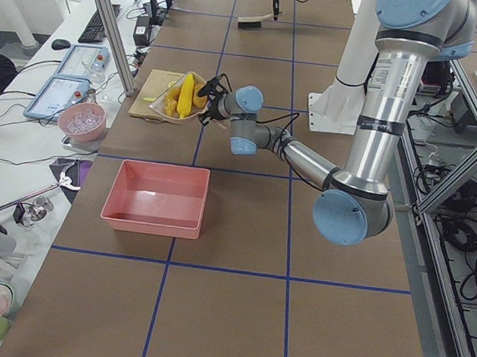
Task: Sweep and dump trash into bin
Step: 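Carry the dustpan over the pink bin with the left gripper and tip it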
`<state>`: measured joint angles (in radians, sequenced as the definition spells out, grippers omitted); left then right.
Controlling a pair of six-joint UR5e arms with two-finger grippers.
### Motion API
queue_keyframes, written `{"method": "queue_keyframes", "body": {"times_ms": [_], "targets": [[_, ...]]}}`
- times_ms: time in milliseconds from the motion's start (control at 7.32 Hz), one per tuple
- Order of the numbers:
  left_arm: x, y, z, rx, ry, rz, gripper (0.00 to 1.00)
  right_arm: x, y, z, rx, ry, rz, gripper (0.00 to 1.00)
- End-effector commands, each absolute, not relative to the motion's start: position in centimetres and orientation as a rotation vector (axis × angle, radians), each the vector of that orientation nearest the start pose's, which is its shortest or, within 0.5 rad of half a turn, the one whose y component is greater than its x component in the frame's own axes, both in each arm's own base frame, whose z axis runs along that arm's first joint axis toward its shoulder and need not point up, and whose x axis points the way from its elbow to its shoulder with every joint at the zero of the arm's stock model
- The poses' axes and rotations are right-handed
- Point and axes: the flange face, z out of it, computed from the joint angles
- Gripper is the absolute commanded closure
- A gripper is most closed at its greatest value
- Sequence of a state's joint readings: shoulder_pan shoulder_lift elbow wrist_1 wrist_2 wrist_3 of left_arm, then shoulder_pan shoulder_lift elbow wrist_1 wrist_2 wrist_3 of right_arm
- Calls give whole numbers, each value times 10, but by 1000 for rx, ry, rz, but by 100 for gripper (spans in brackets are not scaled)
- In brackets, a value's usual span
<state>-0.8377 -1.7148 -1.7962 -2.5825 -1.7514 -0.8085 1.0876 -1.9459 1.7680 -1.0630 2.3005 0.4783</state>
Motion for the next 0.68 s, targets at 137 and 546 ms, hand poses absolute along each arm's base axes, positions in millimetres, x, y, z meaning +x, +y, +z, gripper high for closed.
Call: {"method": "queue_keyframes", "body": {"times_ms": [137, 546], "targets": [[203, -478, 385, 737, 1099, -298, 100, -107, -342, 664, -72, -816, -128, 1], [198, -466, 402, 407, 1264, -727, 100, -87, -360, 645, -29, -863, -76, 0]]}}
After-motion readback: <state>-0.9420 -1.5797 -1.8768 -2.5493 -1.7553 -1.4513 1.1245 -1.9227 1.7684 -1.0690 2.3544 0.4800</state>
